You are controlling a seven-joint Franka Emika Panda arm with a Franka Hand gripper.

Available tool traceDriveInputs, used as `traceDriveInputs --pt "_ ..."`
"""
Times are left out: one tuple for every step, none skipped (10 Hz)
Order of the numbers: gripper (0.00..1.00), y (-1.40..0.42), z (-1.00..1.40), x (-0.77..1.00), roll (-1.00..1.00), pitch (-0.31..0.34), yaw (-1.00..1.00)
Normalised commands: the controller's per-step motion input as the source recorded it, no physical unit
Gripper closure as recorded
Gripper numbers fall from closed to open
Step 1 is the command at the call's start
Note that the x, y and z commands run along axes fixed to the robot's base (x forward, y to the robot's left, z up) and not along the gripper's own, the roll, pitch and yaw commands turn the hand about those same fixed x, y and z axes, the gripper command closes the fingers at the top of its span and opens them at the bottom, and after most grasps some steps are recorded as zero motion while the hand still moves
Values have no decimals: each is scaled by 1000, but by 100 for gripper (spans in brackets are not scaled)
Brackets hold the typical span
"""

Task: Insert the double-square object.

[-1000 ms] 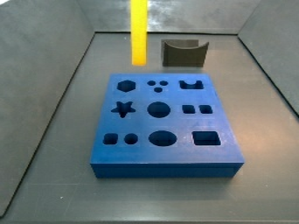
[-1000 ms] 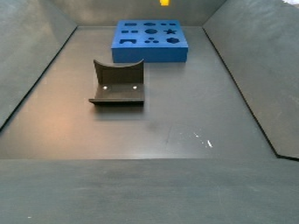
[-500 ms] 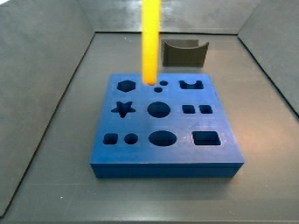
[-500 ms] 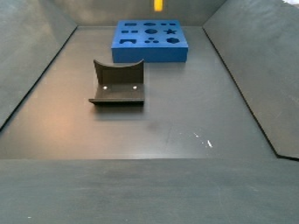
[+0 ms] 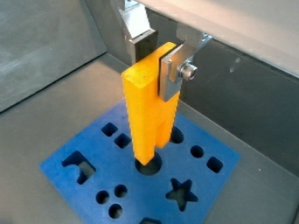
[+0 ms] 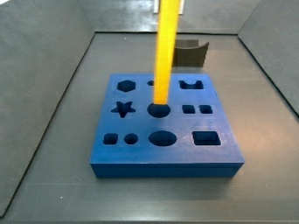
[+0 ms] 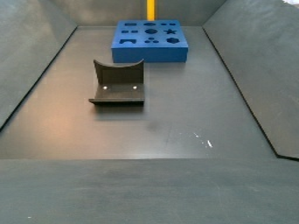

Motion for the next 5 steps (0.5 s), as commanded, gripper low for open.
traceDriveInputs --pt "100 -63 97 1000 41 0 0" --pt "100 -66 103 1000 47 0 0" --pt "100 -77 97 1000 107 0 0" --pt "100 -57 151 1000 199 0 0" --pt "100 0 0 1000 279 0 0"
